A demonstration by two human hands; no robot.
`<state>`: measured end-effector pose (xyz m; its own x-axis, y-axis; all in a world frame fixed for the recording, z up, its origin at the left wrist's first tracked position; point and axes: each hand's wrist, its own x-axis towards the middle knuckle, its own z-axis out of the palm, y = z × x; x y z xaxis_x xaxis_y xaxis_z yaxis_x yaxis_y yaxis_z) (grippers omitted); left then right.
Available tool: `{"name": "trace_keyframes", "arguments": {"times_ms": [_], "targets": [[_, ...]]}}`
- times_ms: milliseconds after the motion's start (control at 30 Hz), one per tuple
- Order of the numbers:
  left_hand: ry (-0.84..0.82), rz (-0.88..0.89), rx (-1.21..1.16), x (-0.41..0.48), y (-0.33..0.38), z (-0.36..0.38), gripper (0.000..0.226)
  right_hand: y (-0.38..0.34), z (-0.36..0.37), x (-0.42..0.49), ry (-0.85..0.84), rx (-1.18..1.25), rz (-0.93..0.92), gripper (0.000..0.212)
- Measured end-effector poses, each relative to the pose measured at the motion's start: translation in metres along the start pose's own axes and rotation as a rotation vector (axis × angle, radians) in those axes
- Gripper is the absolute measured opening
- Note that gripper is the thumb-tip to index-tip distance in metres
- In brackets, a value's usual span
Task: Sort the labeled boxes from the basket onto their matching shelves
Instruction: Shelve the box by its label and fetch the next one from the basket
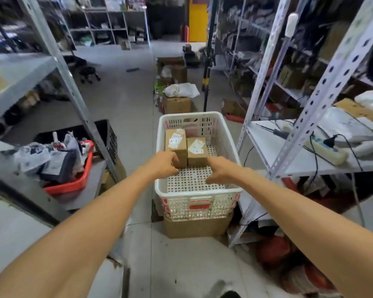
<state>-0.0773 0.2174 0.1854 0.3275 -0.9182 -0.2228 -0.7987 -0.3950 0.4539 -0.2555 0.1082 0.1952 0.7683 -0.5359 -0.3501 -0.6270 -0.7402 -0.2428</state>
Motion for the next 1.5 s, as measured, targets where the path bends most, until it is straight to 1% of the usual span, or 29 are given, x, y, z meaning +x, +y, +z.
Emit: {"name": "trace_keyframes", "arguments": {"times_ms": [200, 367, 500, 567, 733, 833, 967, 1100, 1167, 1267, 1367, 1433, 1500], "targets": [[0.033, 0.004, -0.037, 0.068, -0.008, -0.002, 0.034, 0.019, -0.018, 0.069, 0.003, -0.013, -0.003, 0.049], [-0.016, -0.039, 0.009, 0.139, -0.021, -0.009, 0.033, 0.041, -0.04, 0.144, 0.017, 0.022, -0.009, 0.045], [-0.058, -0.09, 0.046, 0.205, -0.034, -0.029, 0.031, 0.063, -0.065, 0.199, 0.049, 0.103, -0.071, 0.05], [-0.051, -0.101, 0.05, 0.233, -0.037, -0.036, 0.031, 0.077, -0.073, 0.229, 0.028, 0.079, -0.041, 0.054], [-0.111, -0.134, 0.051, 0.292, -0.051, -0.038, 0.036, 0.103, -0.084, 0.293, -0.05, 0.058, 0.004, 0.059], [-0.143, -0.182, 0.04, 0.316, -0.069, -0.03, 0.037, 0.11, -0.079, 0.324, -0.08, 0.07, 0.015, 0.059], [-0.195, -0.257, 0.047, 0.346, -0.101, -0.011, 0.033, 0.115, -0.054, 0.364, -0.138, 0.104, 0.032, 0.05], [-0.26, -0.268, 0.026, 0.383, -0.139, 0.011, 0.032, 0.119, -0.022, 0.404, -0.209, 0.169, 0.113, 0.057], [-0.285, -0.282, -0.006, 0.403, -0.157, 0.023, 0.037, 0.119, -0.003, 0.425, -0.226, 0.207, 0.181, 0.057], [-0.299, -0.306, -0.106, 0.43, -0.179, 0.044, 0.058, 0.118, 0.028, 0.457, -0.264, 0.249, 0.265, 0.054], [-0.322, -0.387, -0.197, 0.461, -0.198, 0.071, 0.077, 0.118, 0.061, 0.493, -0.271, 0.334, 0.327, 0.055], [-0.299, -0.443, -0.243, 0.478, -0.208, 0.09, 0.088, 0.118, 0.085, 0.516, -0.228, 0.396, 0.353, 0.06], [-0.253, -0.523, -0.327, 0.495, -0.212, 0.108, 0.099, 0.119, 0.106, 0.539, -0.138, 0.479, 0.391, 0.068]]}}
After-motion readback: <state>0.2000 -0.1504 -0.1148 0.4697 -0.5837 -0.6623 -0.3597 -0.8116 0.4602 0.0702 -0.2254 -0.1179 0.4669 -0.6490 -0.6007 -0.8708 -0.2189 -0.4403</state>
